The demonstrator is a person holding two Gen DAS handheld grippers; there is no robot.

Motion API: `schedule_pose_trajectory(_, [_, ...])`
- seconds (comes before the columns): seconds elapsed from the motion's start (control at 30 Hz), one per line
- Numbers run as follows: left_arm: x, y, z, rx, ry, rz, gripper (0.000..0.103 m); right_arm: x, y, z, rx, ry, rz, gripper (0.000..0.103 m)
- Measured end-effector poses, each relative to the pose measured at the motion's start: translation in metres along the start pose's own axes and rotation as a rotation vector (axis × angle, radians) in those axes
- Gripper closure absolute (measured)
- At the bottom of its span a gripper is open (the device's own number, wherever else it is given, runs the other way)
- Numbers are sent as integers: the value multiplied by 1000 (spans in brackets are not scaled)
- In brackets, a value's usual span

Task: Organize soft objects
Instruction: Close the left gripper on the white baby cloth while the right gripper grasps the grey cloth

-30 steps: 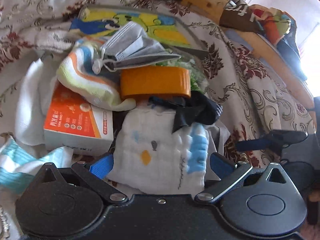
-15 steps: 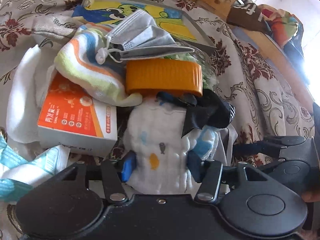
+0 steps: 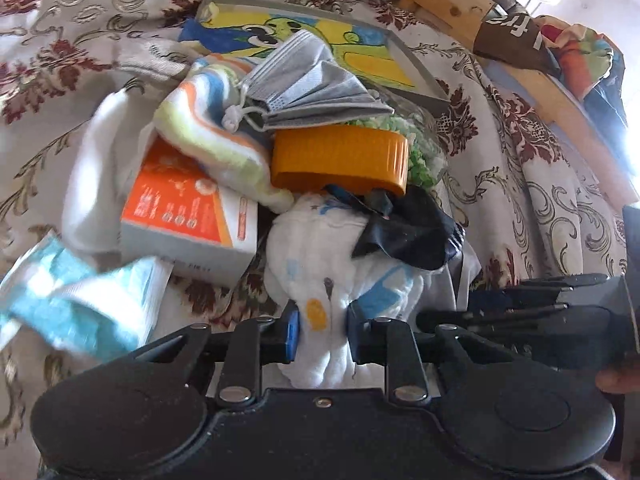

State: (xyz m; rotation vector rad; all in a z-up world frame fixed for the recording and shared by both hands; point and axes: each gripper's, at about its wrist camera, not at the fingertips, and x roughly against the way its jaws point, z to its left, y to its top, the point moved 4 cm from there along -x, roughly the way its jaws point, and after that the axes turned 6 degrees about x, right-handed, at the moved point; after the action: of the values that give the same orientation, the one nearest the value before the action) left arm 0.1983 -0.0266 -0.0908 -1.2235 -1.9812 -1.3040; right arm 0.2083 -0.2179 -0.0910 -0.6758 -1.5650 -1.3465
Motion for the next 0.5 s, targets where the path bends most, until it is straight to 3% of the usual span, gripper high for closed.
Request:
schedule_pose_trajectory(0.03, [3, -2, 0, 8, 7, 4, 80, 2, 0, -2, -11, -6, -9, 78])
schedule_pose_trajectory(0.13, [15, -11, 4, 49, 39, 16, 81, 10, -1, -9, -49, -21, -42, 88])
schedule_pose_trajectory(0.3, [32, -28, 10, 76, 86, 23, 80, 19, 1, -12, -57, -7, -80, 90])
schedule_pose_trajectory(0.4, [33, -31, 9, 52, 89, 16, 74, 16, 2, -9, -39, 10, -68, 84])
schedule_pose_trajectory(0.5, [32, -30, 4, 22, 82, -3, 60, 15, 2, -10, -60, 27, -64, 69])
